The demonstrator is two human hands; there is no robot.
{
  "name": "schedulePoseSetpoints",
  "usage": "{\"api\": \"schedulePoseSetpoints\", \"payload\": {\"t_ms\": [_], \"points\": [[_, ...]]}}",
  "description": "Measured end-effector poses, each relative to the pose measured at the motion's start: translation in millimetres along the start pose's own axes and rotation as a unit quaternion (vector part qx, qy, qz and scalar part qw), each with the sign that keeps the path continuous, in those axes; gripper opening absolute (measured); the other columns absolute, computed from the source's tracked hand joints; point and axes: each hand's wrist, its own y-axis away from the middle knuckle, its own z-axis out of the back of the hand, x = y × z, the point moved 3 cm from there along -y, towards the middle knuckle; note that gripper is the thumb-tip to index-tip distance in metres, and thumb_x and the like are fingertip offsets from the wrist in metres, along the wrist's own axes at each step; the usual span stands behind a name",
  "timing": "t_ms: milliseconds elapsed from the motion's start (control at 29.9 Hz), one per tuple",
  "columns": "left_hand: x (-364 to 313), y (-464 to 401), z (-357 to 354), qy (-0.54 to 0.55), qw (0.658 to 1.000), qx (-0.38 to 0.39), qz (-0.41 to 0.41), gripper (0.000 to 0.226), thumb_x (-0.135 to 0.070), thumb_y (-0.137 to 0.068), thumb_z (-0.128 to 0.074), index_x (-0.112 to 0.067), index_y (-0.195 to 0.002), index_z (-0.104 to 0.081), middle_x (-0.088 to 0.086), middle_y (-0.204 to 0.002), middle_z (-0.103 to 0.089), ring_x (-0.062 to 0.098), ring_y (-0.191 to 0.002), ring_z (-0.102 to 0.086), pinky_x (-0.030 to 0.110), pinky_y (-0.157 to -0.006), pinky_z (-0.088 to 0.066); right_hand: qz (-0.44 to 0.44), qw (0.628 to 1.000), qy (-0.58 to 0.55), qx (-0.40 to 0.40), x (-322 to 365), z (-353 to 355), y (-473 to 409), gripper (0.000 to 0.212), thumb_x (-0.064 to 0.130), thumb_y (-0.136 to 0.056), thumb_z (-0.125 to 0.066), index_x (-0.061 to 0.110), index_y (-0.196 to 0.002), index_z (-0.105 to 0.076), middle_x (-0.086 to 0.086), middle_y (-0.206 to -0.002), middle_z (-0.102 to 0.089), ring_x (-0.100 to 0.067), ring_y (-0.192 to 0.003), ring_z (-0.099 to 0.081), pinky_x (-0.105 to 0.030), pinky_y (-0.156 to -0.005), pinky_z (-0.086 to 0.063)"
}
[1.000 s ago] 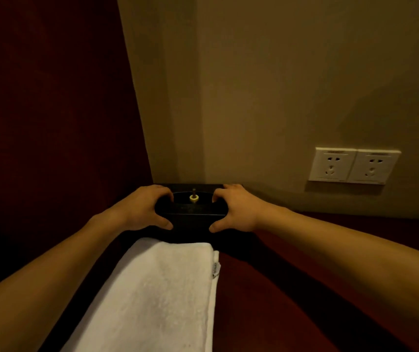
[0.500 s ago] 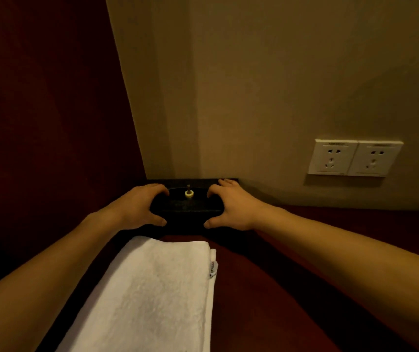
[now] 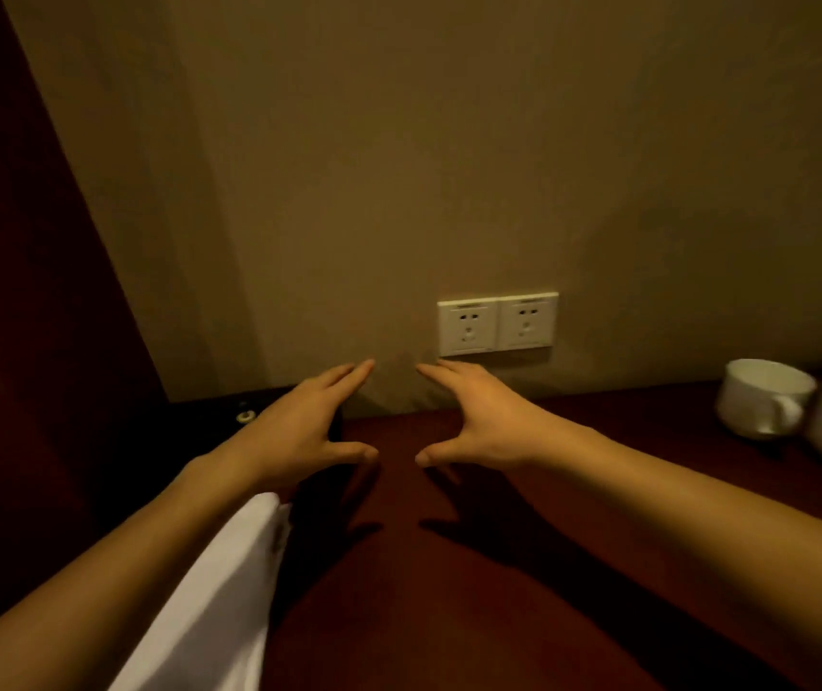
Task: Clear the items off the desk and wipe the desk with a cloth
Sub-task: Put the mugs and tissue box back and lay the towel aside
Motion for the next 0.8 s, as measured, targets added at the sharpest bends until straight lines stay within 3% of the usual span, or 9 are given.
{"api": "schedulePoseSetpoints", "payload": {"t_ms": [267, 401, 635, 735, 802], "points": [[-167.9, -72.7, -25.5, 0.016, 0.991, 0.037, -0.125, 0.103, -0.061, -0.075, -0.065, -0.037, -0.149, 0.003, -0.008, -0.159, -0.011, 0.010, -0.143, -0.018, 0.032, -0.116, -0.025, -0.131, 0.988, 0.060, -0.061, -113.2, 103.0, 147.8, 0.111, 0.054, -0.069, -0.078, 0.015, -0.153, -0.017, -0.006, -0.159, -0.019, -0.019, -0.146, -0.015, -0.026, -0.115, -0.015], [-239.2, -101.2, -39.6, 0.034, 0.982, 0.040, -0.180, 0.105, -0.061, -0.074, -0.065, -0.035, -0.150, 0.002, -0.004, -0.158, -0.016, 0.011, -0.142, -0.021, 0.031, -0.115, -0.024, -0.189, 0.974, 0.088, -0.086, -159.7, 141.2, 211.8, 0.110, 0.053, -0.068, -0.079, 0.013, -0.152, -0.020, -0.008, -0.158, -0.023, -0.022, -0.146, -0.018, -0.029, -0.116, -0.016], [-333.6, -145.7, -75.2, 0.061, 0.972, 0.061, -0.220, 0.106, -0.057, -0.075, -0.068, -0.029, -0.152, 0.000, 0.000, -0.158, -0.017, 0.015, -0.142, -0.024, 0.027, -0.113, -0.023, -0.273, 0.952, 0.079, -0.116, -225.8, 182.2, 301.2, 0.112, 0.054, -0.066, -0.080, 0.017, -0.153, -0.019, -0.003, -0.158, -0.023, -0.019, -0.145, -0.020, -0.030, -0.113, -0.022], [-355.3, -164.3, -94.9, 0.088, 0.969, 0.059, -0.222, 0.102, -0.053, -0.076, -0.070, -0.024, -0.152, -0.010, 0.001, -0.155, -0.026, 0.016, -0.139, -0.030, 0.025, -0.110, -0.027, -0.306, 0.941, 0.067, -0.128, -251.5, 189.1, 325.0, 0.112, 0.054, -0.066, -0.080, 0.018, -0.153, -0.019, -0.001, -0.159, -0.022, -0.020, -0.145, -0.021, -0.033, -0.114, -0.024], [-361.5, -175.6, -109.0, 0.107, 0.972, 0.029, -0.206, 0.092, -0.052, -0.076, -0.071, -0.019, -0.149, -0.027, 0.003, -0.144, -0.043, 0.016, -0.127, -0.045, 0.027, -0.103, -0.038, -0.324, 0.935, 0.060, -0.130, -265.2, 187.8, 332.9, 0.108, 0.054, -0.068, -0.079, 0.019, -0.152, -0.020, -0.001, -0.158, -0.024, -0.021, -0.144, -0.024, -0.035, -0.113, -0.026]]}}
